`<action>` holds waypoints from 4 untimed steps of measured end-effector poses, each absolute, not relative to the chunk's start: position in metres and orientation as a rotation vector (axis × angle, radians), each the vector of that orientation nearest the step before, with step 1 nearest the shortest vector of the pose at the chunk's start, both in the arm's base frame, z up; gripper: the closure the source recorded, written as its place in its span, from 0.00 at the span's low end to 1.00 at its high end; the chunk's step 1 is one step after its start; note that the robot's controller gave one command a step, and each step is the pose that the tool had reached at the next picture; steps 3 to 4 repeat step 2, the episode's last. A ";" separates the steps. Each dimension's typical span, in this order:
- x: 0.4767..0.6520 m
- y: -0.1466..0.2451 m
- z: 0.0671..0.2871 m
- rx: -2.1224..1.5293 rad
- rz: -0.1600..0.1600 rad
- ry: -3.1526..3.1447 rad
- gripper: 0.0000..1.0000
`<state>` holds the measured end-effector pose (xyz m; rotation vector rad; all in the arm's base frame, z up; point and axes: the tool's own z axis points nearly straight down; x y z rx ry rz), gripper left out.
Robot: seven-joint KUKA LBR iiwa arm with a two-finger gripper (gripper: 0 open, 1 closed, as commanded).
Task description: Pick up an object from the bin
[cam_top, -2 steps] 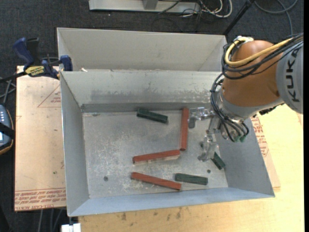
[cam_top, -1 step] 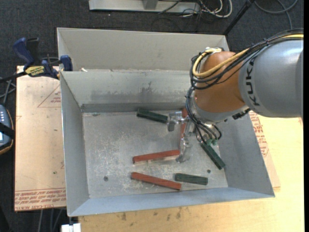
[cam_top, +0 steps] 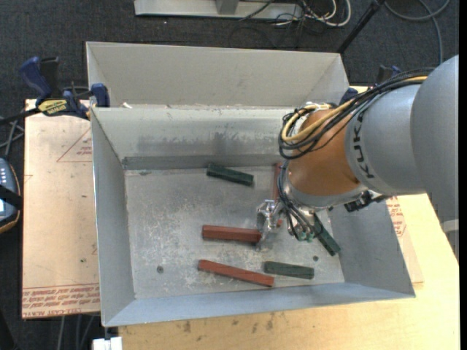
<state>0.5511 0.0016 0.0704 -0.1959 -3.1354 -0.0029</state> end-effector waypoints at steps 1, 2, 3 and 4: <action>0.551 0.002 0.070 -0.195 -0.003 -3.135 1.00; 0.579 -0.008 0.239 -0.257 -0.001 -3.138 1.00; 0.579 -0.008 0.239 -0.257 -0.001 -3.138 1.00; 0.579 -0.008 0.239 -0.257 -0.001 -3.138 1.00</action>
Offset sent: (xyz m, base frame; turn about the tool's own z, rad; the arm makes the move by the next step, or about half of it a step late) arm 0.0258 -0.0104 0.1668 0.0418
